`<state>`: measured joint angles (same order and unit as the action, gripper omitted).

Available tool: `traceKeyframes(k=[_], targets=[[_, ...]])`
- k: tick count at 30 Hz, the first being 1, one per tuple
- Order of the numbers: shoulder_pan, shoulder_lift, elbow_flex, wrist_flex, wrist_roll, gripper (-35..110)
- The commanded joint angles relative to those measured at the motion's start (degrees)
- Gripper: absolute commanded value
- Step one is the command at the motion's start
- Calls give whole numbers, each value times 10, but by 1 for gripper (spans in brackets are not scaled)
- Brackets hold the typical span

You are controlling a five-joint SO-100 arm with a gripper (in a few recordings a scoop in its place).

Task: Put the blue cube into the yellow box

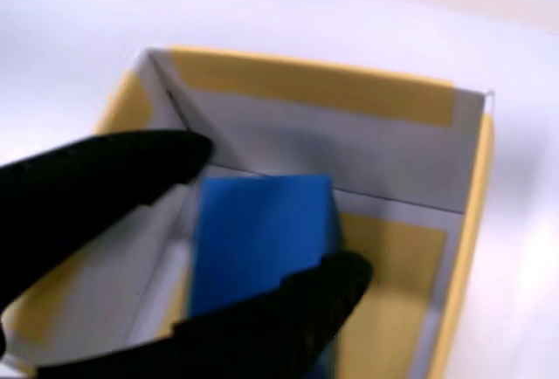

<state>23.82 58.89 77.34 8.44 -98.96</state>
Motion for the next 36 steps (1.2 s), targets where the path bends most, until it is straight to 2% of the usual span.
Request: traceKeyframes(k=[1, 6, 12, 20, 22, 29, 36], targets=[[4, 266, 36, 69, 11, 19], [-16, 435, 118, 221, 15, 10], [-102, 621, 305, 278, 14, 3], [-240, 838, 572, 262, 1, 0], [-251, 876, 643, 225, -8, 0], [-275, 999, 814, 199, -4, 0], [-272, 1154, 971, 256, -11, 0]])
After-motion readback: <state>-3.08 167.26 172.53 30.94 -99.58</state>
